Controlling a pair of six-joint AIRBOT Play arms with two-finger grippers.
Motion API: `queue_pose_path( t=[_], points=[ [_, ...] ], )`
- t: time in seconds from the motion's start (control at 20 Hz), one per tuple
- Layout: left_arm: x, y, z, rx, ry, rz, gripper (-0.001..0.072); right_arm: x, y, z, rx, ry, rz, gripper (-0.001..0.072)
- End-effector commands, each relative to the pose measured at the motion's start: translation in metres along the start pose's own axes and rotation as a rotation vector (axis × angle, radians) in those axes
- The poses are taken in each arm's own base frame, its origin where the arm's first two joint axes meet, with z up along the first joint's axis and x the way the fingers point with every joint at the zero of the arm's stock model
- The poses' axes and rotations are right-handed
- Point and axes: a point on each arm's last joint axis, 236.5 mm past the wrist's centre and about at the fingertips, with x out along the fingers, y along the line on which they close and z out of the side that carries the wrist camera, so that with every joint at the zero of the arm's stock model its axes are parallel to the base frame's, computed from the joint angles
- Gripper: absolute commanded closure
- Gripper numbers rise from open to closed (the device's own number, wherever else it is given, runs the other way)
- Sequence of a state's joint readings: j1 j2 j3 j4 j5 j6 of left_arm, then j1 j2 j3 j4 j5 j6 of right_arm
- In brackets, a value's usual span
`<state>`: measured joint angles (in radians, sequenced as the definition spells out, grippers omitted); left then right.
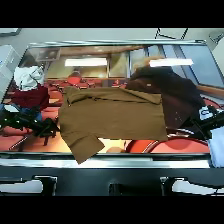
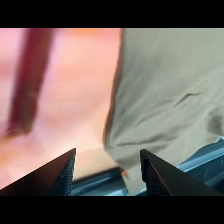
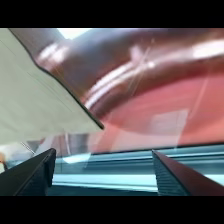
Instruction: Fold the clothes and pants, and hang the long-sleeved shirts on hangers.
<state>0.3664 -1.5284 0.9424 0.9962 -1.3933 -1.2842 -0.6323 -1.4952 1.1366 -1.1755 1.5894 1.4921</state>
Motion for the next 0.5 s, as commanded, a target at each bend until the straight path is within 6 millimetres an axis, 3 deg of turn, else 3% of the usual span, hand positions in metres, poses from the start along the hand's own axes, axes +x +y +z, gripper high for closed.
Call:
queue_pose_path(
  t=[0.0, 0.15, 0.25, 0.4, 0.45],
  points=[
    [0.019, -0.006, 0.003, 0.034, -0.029, 0.006, 0.0258, 0.005, -0.003, -0.007, -0.001, 0.026, 0.002, 0.0050],
    [0.029, -0.017, 0.001, 0.046, -0.015, 0.026, 0.0262, 0.005, -0.002, -0.008, -0.001, 0.031, 0.005, 0.0050],
    [0.035, -0.024, -0.003, 0.062, 0.003, 0.034, 0.0356, 0.005, -0.002, -0.009, -0.001, 0.031, 0.006, 0.0054],
    [0.039, -0.028, -0.005, 0.075, 0.014, 0.041, 0.0641, 0.009, -0.006, -0.008, 0.001, 0.030, -0.003, 0.0106],
    [0.039, -0.029, -0.007, 0.077, 0.019, 0.040, 0.0681, 0.014, -0.008, -0.009, 0.005, 0.033, -0.004, 0.0105]
  ],
)
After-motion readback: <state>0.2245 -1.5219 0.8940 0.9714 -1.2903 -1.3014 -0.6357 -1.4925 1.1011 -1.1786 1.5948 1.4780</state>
